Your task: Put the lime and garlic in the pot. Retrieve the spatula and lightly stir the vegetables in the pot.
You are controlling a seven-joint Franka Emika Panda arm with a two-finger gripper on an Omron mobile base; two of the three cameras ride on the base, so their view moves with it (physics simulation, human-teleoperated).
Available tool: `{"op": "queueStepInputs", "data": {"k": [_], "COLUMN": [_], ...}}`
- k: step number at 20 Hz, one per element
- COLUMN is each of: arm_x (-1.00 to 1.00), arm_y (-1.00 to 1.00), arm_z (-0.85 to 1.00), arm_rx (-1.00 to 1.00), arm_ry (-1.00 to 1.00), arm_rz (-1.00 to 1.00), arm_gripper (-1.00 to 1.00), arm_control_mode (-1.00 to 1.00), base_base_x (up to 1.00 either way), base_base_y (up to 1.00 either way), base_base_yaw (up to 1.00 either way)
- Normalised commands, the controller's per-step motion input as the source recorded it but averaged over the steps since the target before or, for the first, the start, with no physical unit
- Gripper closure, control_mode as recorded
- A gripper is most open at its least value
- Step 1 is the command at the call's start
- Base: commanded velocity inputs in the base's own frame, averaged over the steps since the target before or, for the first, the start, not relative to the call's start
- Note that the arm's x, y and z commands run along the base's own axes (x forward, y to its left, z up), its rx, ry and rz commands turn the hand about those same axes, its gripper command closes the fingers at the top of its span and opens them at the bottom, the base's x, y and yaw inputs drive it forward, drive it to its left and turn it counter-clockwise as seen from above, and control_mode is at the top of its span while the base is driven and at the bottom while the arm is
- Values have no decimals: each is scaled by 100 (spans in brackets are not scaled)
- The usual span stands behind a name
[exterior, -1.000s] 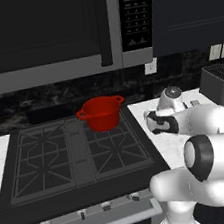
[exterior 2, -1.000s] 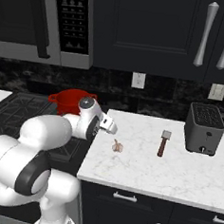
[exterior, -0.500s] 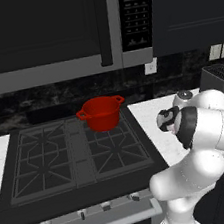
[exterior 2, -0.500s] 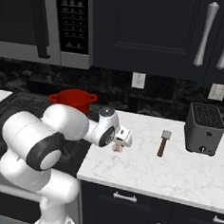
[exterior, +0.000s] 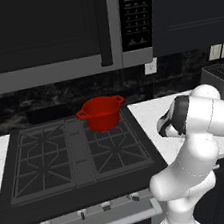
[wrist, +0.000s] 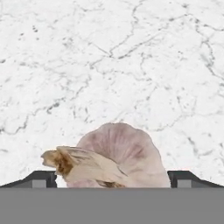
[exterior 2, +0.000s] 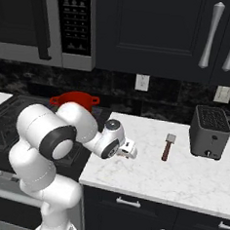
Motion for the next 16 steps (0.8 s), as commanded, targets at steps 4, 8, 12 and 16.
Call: {"op": "queueStepInputs", "data": {"k": [4,8,12,16], "arm_x": [17,29,12,2], "arm_y": [-6,-12,-6,0], "arm_z": [-24,-12,-31,-20], "arm_rx": [0,0,0,0], "arm_ry": [0,0,0,-1], "arm_rz": [1,0,0,1], "arm_gripper": [-100,-100,100,100], "arm_control_mode": [-100,-100,-100,-100], "base_base_x": [0,0,0,0], "base_base_y": [0,0,0,0], "base_base_yaw": [0,0,0,0]}}
